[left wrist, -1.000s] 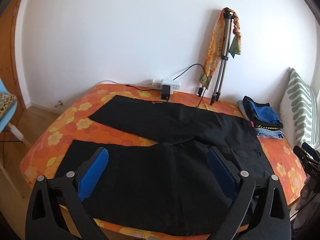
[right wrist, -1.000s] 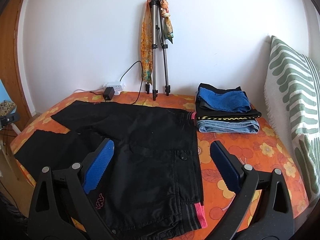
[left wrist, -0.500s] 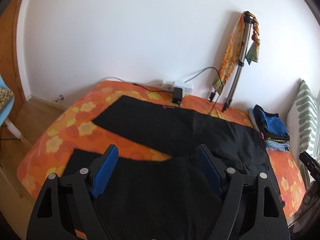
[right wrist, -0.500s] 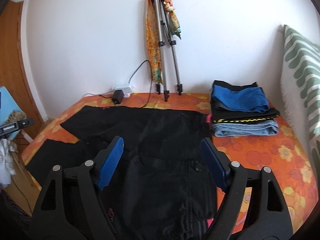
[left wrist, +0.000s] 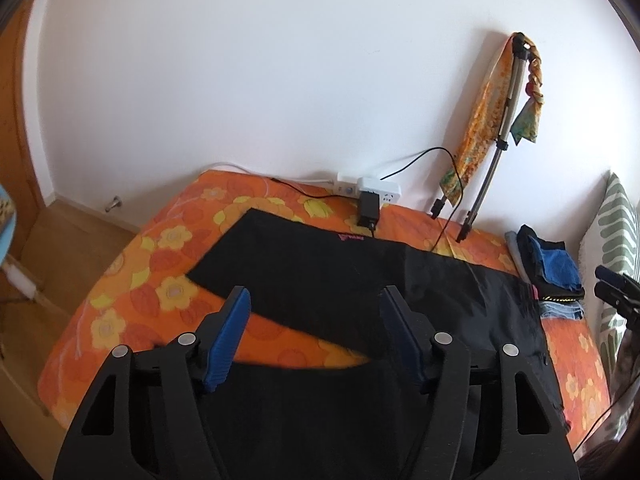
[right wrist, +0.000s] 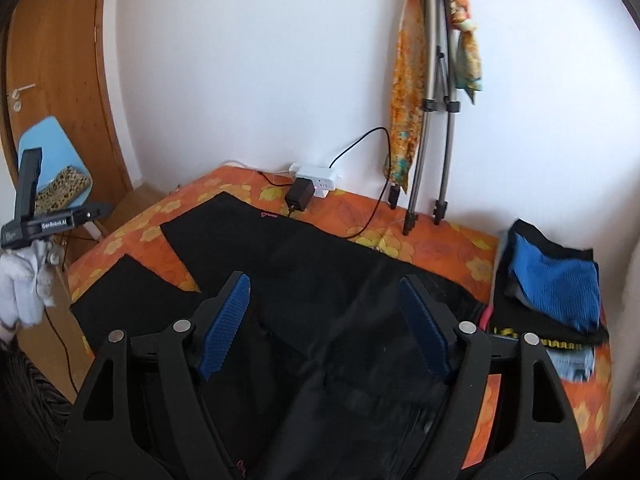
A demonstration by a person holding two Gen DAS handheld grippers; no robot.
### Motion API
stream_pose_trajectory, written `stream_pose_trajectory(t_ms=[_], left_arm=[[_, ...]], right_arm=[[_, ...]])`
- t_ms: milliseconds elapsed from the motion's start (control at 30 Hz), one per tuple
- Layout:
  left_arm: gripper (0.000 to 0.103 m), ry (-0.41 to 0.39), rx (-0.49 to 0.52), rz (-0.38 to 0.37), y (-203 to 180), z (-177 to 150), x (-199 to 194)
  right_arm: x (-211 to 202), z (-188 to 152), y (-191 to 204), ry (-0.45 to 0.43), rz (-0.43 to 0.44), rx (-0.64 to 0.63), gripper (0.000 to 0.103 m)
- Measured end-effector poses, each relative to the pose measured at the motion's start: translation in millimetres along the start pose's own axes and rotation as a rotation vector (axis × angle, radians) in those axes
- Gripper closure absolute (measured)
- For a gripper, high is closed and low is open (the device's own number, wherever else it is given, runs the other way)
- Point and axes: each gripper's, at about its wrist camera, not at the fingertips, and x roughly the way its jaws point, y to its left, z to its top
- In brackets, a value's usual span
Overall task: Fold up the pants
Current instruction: 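Close the left gripper on the pants edge while the right gripper grasps beside it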
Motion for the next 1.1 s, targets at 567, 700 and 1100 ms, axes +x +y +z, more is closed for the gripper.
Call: stream_pose_trajectory(t_ms=[567, 700, 1100], left_arm=[[0.039, 0.303, -0.058, 0.008, 79, 83, 200], [0.039, 0.344, -0.022, 0.047, 80, 88, 245], [0.037, 0.378, -0.061, 0.085, 97, 103, 319]], right_arm=[[148, 14, -109, 0.35, -0.029, -0.064, 0.031], [184, 8, -139, 0.426, -0.016, -0.05, 0.031], [242, 1, -179, 0.537, 0.094, -0.056, 0.031]])
